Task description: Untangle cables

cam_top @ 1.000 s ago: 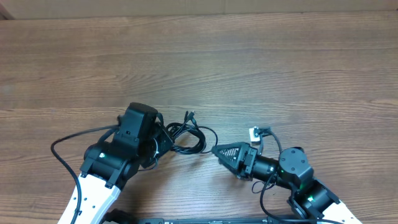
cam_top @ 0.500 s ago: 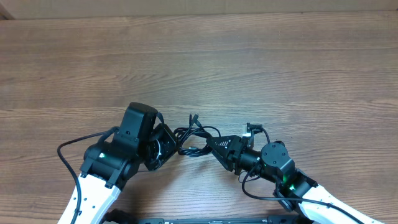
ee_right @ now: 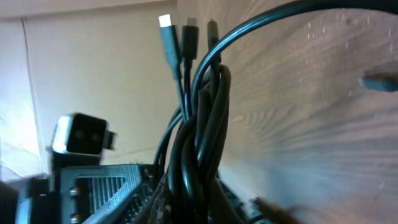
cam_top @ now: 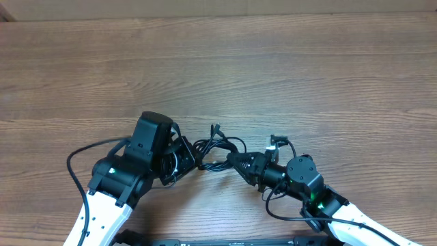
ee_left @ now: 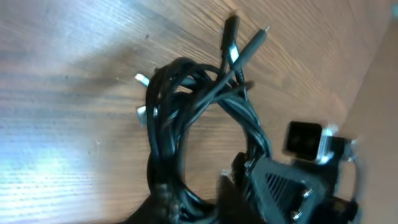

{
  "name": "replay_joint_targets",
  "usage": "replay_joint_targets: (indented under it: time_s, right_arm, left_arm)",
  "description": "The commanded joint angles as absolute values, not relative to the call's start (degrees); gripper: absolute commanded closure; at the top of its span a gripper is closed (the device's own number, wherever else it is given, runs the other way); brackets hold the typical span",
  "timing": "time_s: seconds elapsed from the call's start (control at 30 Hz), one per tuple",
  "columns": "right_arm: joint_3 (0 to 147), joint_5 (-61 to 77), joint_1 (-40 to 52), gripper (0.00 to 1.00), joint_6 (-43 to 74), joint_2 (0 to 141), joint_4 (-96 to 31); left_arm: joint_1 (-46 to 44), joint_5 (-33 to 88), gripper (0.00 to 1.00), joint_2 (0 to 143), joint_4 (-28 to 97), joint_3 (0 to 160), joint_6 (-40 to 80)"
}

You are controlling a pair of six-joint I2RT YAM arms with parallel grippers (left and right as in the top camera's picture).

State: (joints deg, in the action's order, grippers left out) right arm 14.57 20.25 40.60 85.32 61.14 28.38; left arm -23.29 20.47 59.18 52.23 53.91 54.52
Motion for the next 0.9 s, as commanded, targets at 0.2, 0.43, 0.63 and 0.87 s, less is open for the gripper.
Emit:
replay_joint_targets:
  time_s: [0.2,0.43,0.63,0.87]
  right_arm:
    - [15.09,22.13,40.73,0.96,43.16,60.88,35.57]
    - [15.09,21.74,40.34,0.96,41.3,60.88,44.62]
    - [15.09,20.86,31.07,0.96,74.83,60.88,43.18]
    - [15.09,26.37,22.52,0.96,99.42,60.88,42.78]
  left_arm:
    - [-13.96,22.44,0.02,59.09,56.62,62.35,28.25]
    - [-12.64,22.55,0.11,59.11,61.98,64.07,27.88]
    - [-12.64,22.52,0.19,58.76,62.94,64.07,28.45]
    - [-13.04,22.59,0.25,58.87,63.99,63.46,52.6]
